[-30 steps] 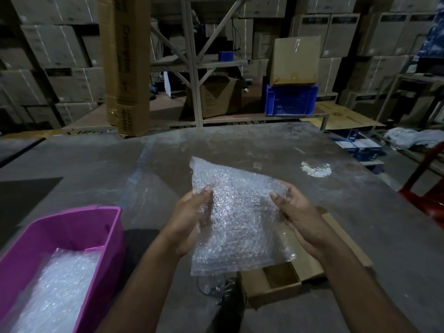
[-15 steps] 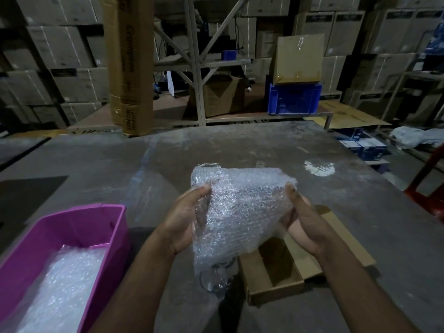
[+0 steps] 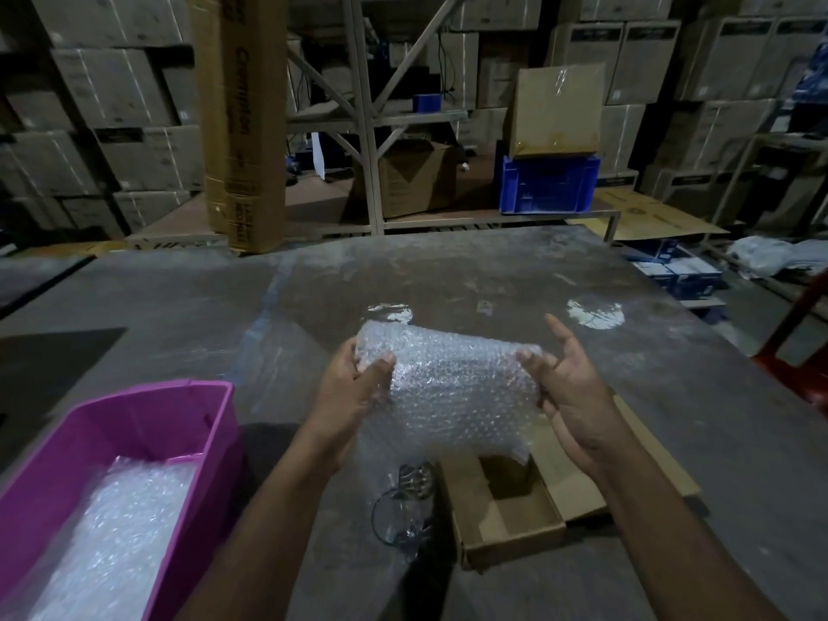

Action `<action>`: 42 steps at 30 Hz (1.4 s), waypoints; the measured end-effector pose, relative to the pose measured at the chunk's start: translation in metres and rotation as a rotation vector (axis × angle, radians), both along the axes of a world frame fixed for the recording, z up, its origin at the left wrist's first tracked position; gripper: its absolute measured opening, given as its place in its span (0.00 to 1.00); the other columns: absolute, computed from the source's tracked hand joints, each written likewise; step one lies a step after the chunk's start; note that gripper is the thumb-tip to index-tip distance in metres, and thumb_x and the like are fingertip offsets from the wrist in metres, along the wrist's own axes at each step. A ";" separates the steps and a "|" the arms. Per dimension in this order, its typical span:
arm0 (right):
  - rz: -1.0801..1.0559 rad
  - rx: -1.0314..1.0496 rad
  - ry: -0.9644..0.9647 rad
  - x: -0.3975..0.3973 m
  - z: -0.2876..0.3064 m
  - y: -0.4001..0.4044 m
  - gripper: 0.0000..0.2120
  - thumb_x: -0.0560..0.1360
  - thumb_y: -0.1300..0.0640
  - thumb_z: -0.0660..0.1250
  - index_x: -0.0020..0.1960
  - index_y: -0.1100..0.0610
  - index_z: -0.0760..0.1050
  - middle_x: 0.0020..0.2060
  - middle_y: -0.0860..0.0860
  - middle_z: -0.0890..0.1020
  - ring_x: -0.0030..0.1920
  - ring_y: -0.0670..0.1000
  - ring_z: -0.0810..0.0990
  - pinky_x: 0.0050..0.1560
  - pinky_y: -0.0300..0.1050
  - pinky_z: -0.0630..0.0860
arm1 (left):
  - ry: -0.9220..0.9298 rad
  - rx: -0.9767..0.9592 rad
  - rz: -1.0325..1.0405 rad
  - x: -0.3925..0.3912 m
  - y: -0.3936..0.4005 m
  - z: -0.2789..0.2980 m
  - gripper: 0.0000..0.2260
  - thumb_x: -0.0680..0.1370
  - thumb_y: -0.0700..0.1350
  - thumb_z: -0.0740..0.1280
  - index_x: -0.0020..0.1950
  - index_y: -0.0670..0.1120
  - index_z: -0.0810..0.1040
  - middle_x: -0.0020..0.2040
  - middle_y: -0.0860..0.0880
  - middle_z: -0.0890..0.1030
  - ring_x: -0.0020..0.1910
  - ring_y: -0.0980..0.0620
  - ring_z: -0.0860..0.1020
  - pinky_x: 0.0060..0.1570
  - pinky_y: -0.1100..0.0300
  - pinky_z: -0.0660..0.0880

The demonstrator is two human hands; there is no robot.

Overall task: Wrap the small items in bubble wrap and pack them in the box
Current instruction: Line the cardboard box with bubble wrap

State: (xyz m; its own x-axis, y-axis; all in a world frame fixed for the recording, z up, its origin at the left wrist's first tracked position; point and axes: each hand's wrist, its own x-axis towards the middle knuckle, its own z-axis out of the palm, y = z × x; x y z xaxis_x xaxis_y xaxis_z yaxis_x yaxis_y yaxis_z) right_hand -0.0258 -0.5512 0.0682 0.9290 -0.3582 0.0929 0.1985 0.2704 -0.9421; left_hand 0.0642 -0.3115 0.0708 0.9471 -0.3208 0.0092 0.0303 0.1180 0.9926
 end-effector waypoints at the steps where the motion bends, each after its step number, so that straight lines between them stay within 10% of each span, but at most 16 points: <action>1: 0.004 -0.039 0.012 -0.001 -0.001 0.001 0.40 0.69 0.59 0.73 0.77 0.46 0.61 0.47 0.54 0.86 0.50 0.48 0.85 0.48 0.39 0.82 | -0.008 -0.003 0.040 0.000 -0.001 -0.001 0.21 0.81 0.44 0.69 0.73 0.47 0.70 0.61 0.42 0.81 0.57 0.48 0.81 0.47 0.56 0.80; 6: -0.042 -0.115 -0.004 -0.003 -0.001 0.002 0.24 0.71 0.61 0.73 0.67 0.52 0.76 0.54 0.65 0.83 0.50 0.56 0.84 0.53 0.49 0.82 | -0.131 0.033 0.050 -0.001 -0.001 -0.001 0.21 0.79 0.45 0.70 0.70 0.54 0.70 0.36 0.55 0.83 0.39 0.59 0.82 0.39 0.63 0.78; 9: -0.083 -0.101 -0.006 -0.004 0.000 0.001 0.16 0.73 0.62 0.73 0.60 0.55 0.80 0.54 0.60 0.85 0.51 0.53 0.84 0.50 0.44 0.83 | -0.145 -0.037 -0.031 -0.002 0.002 0.001 0.19 0.73 0.42 0.74 0.64 0.50 0.79 0.49 0.50 0.86 0.47 0.53 0.83 0.43 0.63 0.79; 14: 0.068 -0.254 0.033 -0.007 -0.004 -0.008 0.33 0.67 0.60 0.81 0.68 0.41 0.76 0.71 0.51 0.74 0.71 0.54 0.73 0.66 0.59 0.76 | -0.203 0.041 -0.087 0.000 0.005 0.004 0.25 0.67 0.36 0.79 0.62 0.49 0.81 0.62 0.51 0.83 0.61 0.54 0.81 0.56 0.58 0.79; 19: -0.021 -0.463 0.040 -0.009 -0.002 -0.006 0.20 0.73 0.66 0.74 0.61 0.49 0.80 0.57 0.43 0.84 0.57 0.46 0.84 0.55 0.44 0.82 | -0.318 0.188 -0.021 0.006 0.007 0.008 0.17 0.68 0.42 0.80 0.56 0.50 0.84 0.45 0.53 0.87 0.38 0.58 0.79 0.43 0.63 0.78; 28: -0.186 -0.784 0.078 -0.009 0.000 -0.012 0.05 0.73 0.57 0.76 0.44 0.50 0.80 0.46 0.47 0.76 0.45 0.40 0.77 0.43 0.31 0.75 | -0.449 0.341 0.120 0.009 0.006 0.010 0.10 0.69 0.52 0.78 0.41 0.49 0.82 0.44 0.46 0.82 0.40 0.51 0.82 0.39 0.60 0.78; 33: -0.154 -0.660 0.035 -0.010 0.002 -0.014 0.05 0.75 0.50 0.72 0.47 0.51 0.80 0.59 0.44 0.77 0.58 0.45 0.77 0.54 0.45 0.76 | -0.479 0.313 0.052 0.008 0.000 0.009 0.08 0.76 0.56 0.70 0.50 0.54 0.80 0.57 0.54 0.76 0.53 0.58 0.78 0.48 0.64 0.76; 37: -0.128 -0.493 0.031 -0.010 0.003 -0.008 0.14 0.76 0.42 0.67 0.51 0.52 0.78 0.46 0.50 0.84 0.46 0.52 0.84 0.47 0.56 0.80 | -0.370 0.179 0.004 0.000 -0.012 0.006 0.11 0.83 0.55 0.62 0.46 0.50 0.77 0.40 0.58 0.76 0.39 0.60 0.73 0.40 0.65 0.72; 42: -0.230 -0.420 0.060 -0.009 -0.001 -0.005 0.13 0.79 0.44 0.66 0.54 0.52 0.77 0.48 0.54 0.85 0.48 0.58 0.84 0.51 0.66 0.81 | -0.180 0.134 -0.219 -0.003 -0.014 -0.003 0.23 0.73 0.46 0.78 0.64 0.46 0.75 0.57 0.48 0.84 0.56 0.49 0.84 0.53 0.54 0.81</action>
State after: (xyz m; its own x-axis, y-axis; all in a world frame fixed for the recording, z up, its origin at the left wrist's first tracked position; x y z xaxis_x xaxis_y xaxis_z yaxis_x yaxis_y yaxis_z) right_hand -0.0345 -0.5567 0.0672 0.8382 -0.4981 0.2223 0.1508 -0.1800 -0.9720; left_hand 0.0609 -0.3251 0.0682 0.8421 -0.5270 0.1145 -0.1373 -0.0041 0.9905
